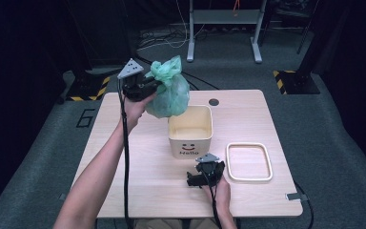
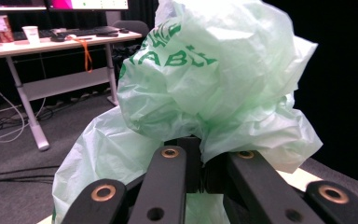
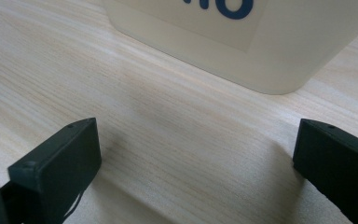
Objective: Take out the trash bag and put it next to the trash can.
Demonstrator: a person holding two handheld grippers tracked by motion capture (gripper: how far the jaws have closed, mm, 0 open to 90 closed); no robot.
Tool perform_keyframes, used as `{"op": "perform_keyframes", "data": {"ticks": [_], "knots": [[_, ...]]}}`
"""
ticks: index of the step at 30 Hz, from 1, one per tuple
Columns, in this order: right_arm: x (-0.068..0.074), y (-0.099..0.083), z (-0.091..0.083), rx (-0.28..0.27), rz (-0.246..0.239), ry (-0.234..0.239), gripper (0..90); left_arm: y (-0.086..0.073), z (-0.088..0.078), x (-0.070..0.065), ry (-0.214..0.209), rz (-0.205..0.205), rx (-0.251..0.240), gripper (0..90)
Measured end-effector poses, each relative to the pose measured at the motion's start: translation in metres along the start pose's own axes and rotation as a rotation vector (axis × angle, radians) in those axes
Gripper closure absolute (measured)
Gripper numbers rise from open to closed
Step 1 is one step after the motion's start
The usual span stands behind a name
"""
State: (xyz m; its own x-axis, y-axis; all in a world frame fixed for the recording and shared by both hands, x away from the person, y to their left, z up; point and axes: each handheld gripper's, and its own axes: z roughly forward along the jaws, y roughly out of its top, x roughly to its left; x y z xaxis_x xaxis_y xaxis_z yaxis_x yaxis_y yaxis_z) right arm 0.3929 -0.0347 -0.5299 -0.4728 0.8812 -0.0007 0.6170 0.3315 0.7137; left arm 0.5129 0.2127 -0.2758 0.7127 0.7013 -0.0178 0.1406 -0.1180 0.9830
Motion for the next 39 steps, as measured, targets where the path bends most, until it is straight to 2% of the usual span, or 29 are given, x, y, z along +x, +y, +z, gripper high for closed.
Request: {"op": "perform_keyframes", "data": {"ticks": [10,27,36,39], "knots": [[0.000,0.000,0.000,-0.001,-0.001,-0.002,0.0,-0.003,-0.015,0.014,0.035,-0.004,0.000,88.3],[0.000,0.000,0.000,-0.001,-0.001,-0.002,0.1,-0.019,-0.036,0.038,0.108,-0.029,0.024,88.3],[0.000,0.000,0.000,-0.001,0.002,-0.006,0.1,-0.034,-0.044,0.048,0.149,-0.038,0.044,88.3],[0.000,0.000,0.000,-0.003,0.002,-0.007,0.1,-0.040,-0.045,0.051,0.174,-0.032,0.064,88.3]]}}
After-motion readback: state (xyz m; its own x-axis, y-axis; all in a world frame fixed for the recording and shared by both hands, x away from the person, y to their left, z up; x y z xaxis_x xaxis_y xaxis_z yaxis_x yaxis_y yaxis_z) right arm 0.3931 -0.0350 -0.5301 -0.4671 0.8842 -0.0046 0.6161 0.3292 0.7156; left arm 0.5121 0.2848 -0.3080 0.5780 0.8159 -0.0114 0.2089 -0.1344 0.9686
